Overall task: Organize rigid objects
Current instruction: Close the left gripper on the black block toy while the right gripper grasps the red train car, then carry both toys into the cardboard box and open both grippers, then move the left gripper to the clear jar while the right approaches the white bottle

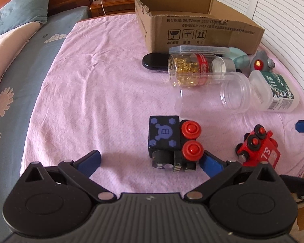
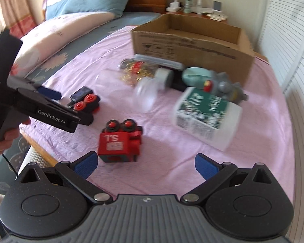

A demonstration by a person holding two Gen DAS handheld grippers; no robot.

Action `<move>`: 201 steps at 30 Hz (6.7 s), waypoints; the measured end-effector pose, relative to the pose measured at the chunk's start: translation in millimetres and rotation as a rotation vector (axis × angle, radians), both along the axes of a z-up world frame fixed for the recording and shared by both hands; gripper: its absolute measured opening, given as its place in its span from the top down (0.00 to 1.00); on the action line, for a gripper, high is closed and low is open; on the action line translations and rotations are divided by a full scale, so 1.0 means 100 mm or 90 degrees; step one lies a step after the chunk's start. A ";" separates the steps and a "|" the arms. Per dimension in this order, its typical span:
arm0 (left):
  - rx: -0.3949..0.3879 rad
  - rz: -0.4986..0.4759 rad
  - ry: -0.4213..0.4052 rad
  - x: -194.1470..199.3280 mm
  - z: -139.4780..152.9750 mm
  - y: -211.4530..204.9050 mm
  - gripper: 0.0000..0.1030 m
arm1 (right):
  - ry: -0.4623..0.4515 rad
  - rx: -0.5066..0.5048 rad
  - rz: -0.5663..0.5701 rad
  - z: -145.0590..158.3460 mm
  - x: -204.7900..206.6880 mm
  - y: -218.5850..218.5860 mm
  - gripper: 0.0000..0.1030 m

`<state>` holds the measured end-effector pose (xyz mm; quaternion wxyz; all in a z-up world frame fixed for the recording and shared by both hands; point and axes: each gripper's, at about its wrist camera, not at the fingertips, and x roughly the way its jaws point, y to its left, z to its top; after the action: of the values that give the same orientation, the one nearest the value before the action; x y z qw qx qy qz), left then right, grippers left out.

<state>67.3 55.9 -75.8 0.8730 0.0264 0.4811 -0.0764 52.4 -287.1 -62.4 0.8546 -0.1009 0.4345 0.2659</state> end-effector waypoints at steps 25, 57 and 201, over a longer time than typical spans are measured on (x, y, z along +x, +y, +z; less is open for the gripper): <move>-0.013 -0.027 -0.060 -0.10 0.04 -0.12 0.26 | -0.073 0.003 -0.002 -0.33 -0.02 -0.18 0.00; -0.022 -0.015 -0.080 -0.08 0.06 -0.18 0.52 | -0.095 0.009 0.235 -0.23 0.13 0.04 0.41; -0.031 -0.065 -0.085 0.38 0.44 -0.72 0.01 | 0.014 -0.054 -0.191 -0.37 0.58 -0.33 0.00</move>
<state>104.9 -15.9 -31.5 0.8985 0.0348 0.4176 -0.1308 110.3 -319.8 -99.0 0.8750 -0.0682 0.4647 0.1177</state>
